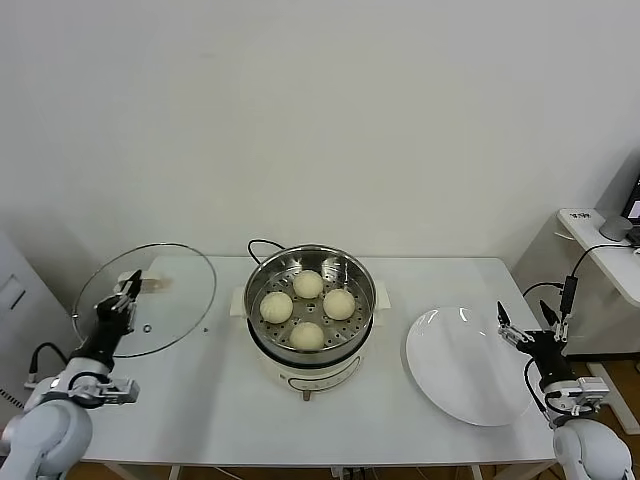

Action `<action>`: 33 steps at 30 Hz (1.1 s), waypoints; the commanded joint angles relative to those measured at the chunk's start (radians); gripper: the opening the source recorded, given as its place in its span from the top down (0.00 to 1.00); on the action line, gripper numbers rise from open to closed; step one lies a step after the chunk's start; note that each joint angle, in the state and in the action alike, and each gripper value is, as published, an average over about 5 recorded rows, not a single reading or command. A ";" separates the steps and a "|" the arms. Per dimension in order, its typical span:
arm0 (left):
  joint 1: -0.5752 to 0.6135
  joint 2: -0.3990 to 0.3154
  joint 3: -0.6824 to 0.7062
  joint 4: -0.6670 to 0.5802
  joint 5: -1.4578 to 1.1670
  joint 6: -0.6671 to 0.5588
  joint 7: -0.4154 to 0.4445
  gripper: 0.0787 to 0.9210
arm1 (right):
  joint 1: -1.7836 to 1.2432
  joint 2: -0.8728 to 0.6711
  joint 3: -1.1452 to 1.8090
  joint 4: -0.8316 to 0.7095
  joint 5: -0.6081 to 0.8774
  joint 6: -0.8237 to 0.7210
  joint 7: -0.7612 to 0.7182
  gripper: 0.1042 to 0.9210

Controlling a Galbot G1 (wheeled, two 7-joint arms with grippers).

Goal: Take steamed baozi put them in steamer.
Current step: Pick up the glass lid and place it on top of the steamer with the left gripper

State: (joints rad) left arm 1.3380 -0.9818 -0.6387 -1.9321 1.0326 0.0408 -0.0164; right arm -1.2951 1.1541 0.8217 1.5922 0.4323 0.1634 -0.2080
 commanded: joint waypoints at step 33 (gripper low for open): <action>-0.418 -0.302 0.773 -0.031 0.447 0.547 0.289 0.98 | 0.027 -0.001 -0.026 -0.009 -0.014 -0.005 0.002 0.12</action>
State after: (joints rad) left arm 0.9890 -1.1919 0.0077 -2.0404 1.4154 0.5505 0.2732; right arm -1.2687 1.1525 0.7965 1.5830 0.4184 0.1592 -0.2061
